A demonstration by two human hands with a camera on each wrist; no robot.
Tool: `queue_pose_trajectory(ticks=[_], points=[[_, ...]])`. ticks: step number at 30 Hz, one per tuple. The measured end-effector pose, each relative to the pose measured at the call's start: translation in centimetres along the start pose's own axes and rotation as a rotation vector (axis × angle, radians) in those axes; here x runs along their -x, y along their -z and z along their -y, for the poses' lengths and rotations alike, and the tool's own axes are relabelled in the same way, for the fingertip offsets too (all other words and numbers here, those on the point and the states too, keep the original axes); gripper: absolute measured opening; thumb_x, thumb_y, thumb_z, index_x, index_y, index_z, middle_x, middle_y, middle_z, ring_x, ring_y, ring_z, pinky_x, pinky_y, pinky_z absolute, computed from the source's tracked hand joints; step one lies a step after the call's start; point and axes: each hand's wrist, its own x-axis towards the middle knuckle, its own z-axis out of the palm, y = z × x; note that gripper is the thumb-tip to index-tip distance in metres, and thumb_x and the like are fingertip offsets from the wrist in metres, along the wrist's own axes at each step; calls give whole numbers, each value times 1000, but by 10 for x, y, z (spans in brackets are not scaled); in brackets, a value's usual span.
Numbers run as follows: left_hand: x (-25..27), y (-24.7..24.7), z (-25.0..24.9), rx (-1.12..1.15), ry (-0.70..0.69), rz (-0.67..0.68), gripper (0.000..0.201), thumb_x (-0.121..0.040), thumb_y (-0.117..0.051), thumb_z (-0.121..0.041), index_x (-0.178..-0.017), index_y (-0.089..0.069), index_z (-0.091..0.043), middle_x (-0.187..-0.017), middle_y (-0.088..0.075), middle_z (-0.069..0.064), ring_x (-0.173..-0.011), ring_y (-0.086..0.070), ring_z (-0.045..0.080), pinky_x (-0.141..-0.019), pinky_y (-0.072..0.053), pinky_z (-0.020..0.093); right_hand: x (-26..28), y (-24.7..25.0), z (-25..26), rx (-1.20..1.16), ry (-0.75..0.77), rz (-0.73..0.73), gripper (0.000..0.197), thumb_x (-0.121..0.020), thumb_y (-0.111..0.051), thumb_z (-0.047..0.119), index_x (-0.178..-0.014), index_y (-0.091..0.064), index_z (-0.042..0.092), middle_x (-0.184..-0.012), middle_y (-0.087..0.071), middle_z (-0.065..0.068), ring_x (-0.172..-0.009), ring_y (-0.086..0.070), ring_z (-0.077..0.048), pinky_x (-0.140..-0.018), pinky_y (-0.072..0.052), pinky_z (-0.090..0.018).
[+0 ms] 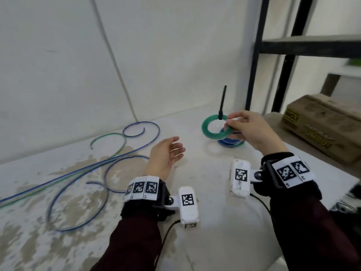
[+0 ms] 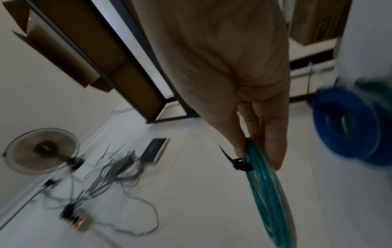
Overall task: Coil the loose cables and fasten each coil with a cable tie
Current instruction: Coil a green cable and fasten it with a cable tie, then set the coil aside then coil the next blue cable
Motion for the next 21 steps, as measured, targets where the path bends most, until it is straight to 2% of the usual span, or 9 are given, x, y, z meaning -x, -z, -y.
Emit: queue_pose_trajectory(ticks=[4,8,16,19,21], points=[[-9,-14,24,51,141,27,19,-96,-46,-11,-84,-60,-9,-52,-61,-1,-48,-62,11,-66,-46,26,0,58,-28,51,-103,-125,15,-92,-56,0,-80,-57,9,-75,-61,-15,-56,-64,-12,-56,-58,-25],[-14,-16,32,65,216,27,20,-97,-45,-10,-84,-60,-9,-52,-60,0,-47,-61,11,-66,-47,26,5,91,-46,106,-201,-217,15,-92,-55,-1,-79,-57,6,-76,-58,-15,-64,-60,-21,-49,-55,-21],[-21,0,39,209,220,-9,19,-96,-47,-10,-86,-62,-6,-57,-60,3,-56,-59,14,-64,-52,26,-5,88,-63,242,-334,-260,18,-91,-56,-5,-76,-55,5,-78,-58,-16,-63,-61,-29,-47,-57,-27],[-20,0,41,185,191,7,19,-96,-47,-10,-85,-61,-6,-55,-60,3,-52,-60,14,-62,-53,26,-7,85,-68,313,-361,-287,16,-89,-60,-2,-76,-57,7,-86,-61,-20,-62,-64,-30,-49,-58,-30],[-18,-1,42,174,171,16,18,-96,-47,-10,-85,-61,-5,-54,-59,3,-51,-60,14,-59,-55,24,-9,83,-67,366,-369,-290,12,-88,-64,4,-77,-61,8,-93,-61,-19,-71,-65,-31,-53,-59,-34]])
